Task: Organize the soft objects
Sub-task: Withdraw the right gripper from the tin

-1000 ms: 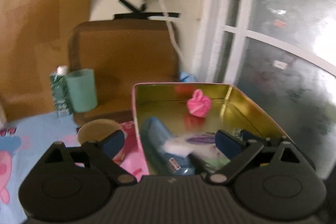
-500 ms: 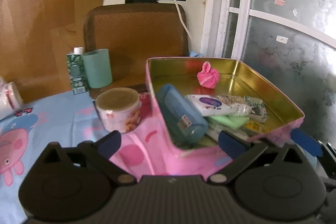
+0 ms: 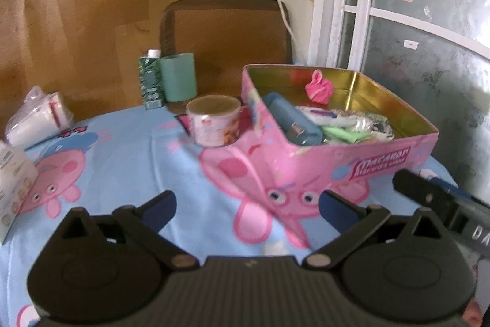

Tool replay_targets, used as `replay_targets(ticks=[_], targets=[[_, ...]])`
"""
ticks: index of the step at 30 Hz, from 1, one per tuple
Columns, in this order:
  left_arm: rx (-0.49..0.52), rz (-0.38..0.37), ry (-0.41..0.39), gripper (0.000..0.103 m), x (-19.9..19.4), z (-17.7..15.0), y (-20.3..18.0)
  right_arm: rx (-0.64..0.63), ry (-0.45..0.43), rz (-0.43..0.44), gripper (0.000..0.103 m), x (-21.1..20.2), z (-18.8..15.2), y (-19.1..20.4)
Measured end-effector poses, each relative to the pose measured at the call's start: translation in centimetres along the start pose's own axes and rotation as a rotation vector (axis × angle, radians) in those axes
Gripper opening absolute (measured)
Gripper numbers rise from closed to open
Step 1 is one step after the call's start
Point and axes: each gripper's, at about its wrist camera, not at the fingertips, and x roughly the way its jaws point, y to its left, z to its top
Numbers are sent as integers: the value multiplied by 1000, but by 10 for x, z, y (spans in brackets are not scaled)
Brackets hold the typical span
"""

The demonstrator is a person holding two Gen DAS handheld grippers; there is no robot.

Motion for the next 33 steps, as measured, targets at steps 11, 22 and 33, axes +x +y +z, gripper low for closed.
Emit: replay_targets(ticks=[11,22,33], targets=[[0,85,-6,103,-13,-27,24,-18,33,32,85,-6,-6,30],[-11,117,-27,103,-18,-32,34,-30,17,45,86,-8,-8,41],[54,144,-17,103,-16,-37,25,-13,8,40,86,-10,-8,39]])
